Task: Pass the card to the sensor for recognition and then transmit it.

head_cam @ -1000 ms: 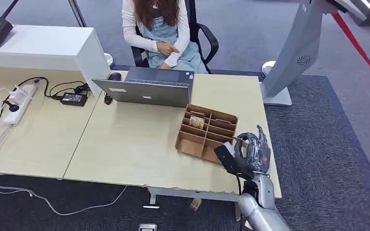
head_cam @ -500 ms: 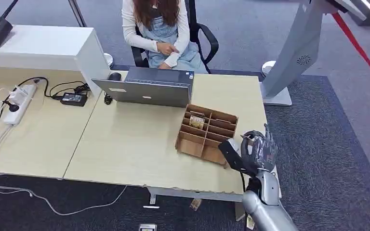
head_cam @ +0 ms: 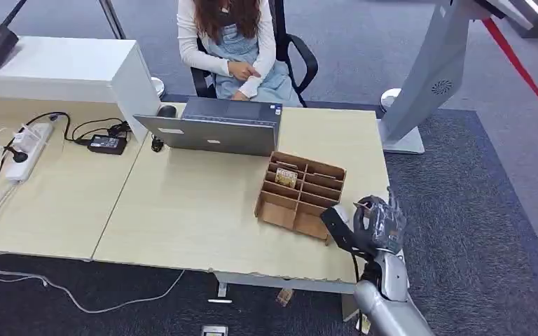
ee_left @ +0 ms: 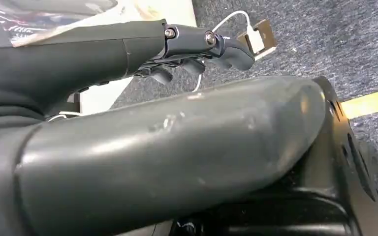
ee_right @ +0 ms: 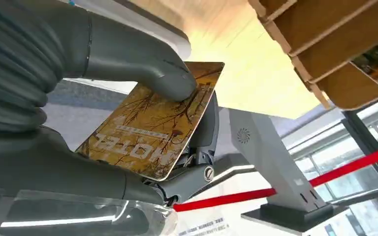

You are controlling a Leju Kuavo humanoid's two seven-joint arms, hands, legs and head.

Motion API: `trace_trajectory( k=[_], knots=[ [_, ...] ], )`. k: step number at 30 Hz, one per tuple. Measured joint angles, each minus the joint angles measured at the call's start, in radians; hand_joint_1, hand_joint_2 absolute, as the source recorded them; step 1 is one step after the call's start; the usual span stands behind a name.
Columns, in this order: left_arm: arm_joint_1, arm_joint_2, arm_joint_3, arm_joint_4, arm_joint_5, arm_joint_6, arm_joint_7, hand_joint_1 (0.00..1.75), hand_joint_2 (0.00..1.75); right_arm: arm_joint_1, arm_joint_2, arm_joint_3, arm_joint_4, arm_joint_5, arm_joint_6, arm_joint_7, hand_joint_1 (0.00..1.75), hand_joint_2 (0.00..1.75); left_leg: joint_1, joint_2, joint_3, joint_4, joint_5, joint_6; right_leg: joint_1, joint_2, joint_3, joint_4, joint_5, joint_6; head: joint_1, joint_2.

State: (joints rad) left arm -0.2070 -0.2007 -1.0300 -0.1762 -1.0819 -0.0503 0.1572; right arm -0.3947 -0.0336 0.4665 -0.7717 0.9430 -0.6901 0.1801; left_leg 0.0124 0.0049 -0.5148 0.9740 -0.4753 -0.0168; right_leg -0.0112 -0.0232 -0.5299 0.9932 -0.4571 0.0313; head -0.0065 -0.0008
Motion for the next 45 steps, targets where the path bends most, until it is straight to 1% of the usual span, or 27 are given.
trace_trajectory(
  k=[17, 26, 28, 31, 34, 36, 38, 40, 45],
  knots=[
    [0.000, 0.000, -0.001, 0.000, -0.004, -0.005, 0.006, 0.00, 0.00, 0.006, 0.011, 0.003, 0.075, -0.033, 0.002, -0.002, 1.75, 1.75, 0.000, 0.000, 0.000, 0.000, 0.000, 0.000, 0.000, 0.000, 0.000, 0.000, 0.000, 0.000, 0.000, 0.000],
    [0.000, 0.000, -0.001, 0.000, -0.005, -0.006, 0.006, 0.00, 0.00, -0.004, 0.012, 0.005, 0.090, -0.060, 0.000, -0.005, 1.75, 1.75, 0.000, 0.000, 0.001, 0.000, 0.000, 0.000, 0.000, 0.000, 0.001, 0.000, 0.000, 0.000, 0.000, 0.000],
    [0.000, 0.000, -0.001, 0.000, -0.005, -0.006, 0.005, 0.00, 0.00, -0.006, 0.012, 0.006, 0.093, -0.066, -0.001, -0.018, 1.75, 1.75, 0.000, 0.000, 0.001, 0.000, 0.000, 0.000, 0.000, 0.000, 0.001, 0.000, 0.000, 0.000, 0.000, 0.000],
    [0.000, 0.000, -0.001, 0.000, -0.006, -0.004, 0.000, 0.00, 0.00, -0.006, 0.012, 0.002, 0.084, -0.074, -0.002, -0.057, 1.75, 1.75, 0.000, 0.000, 0.001, 0.000, 0.000, 0.000, 0.000, 0.000, 0.001, 0.000, 0.000, 0.000, 0.000, 0.000],
    [0.000, 0.000, -0.002, 0.000, -0.010, 0.002, -0.014, 0.00, 0.00, -0.017, 0.011, -0.001, 0.040, -0.107, -0.003, -0.085, 1.75, 1.75, 0.000, 0.000, 0.001, 0.000, 0.000, 0.000, 0.000, 0.000, 0.001, 0.000, 0.000, 0.000, 0.000, 0.000],
    [0.000, 0.000, -0.003, 0.000, -0.013, 0.010, -0.027, 0.00, 0.00, -0.034, 0.005, 0.000, -0.014, -0.118, 0.001, -0.081, 1.75, 1.75, 0.000, 0.000, 0.001, 0.000, 0.000, 0.000, 0.000, 0.000, 0.001, 0.000, 0.000, 0.000, 0.000, 0.000],
    [0.000, 0.000, -0.004, 0.000, -0.013, 0.014, -0.043, 0.00, 0.00, -0.061, -0.007, 0.002, -0.085, -0.107, 0.027, -0.045, 1.75, 1.75, 0.000, 0.000, 0.001, 0.000, 0.000, 0.000, 0.000, 0.000, 0.001, 0.000, 0.000, 0.000, 0.000, 0.000],
    [0.000, 0.000, -0.007, 0.000, -0.013, 0.015, -0.057, 0.00, 0.00, -0.093, -0.024, 0.004, -0.190, -0.068, 0.091, 0.020, 1.75, 1.75, 0.000, 0.000, 0.001, 0.000, 0.000, 0.000, 0.000, 0.000, 0.001, 0.000, 0.000, 0.000, 0.000, 0.000],
    [-0.002, 0.000, -0.018, 0.000, -0.007, 0.017, -0.085, 0.00, 0.00, -0.168, -0.041, 0.024, -0.379, 0.031, 0.168, 0.076, 1.75, 1.75, 0.000, 0.000, 0.000, 0.000, 0.000, 0.000, 0.000, 0.000, 0.001, 0.000, 0.000, 0.000, 0.000, 0.000]
  ],
)
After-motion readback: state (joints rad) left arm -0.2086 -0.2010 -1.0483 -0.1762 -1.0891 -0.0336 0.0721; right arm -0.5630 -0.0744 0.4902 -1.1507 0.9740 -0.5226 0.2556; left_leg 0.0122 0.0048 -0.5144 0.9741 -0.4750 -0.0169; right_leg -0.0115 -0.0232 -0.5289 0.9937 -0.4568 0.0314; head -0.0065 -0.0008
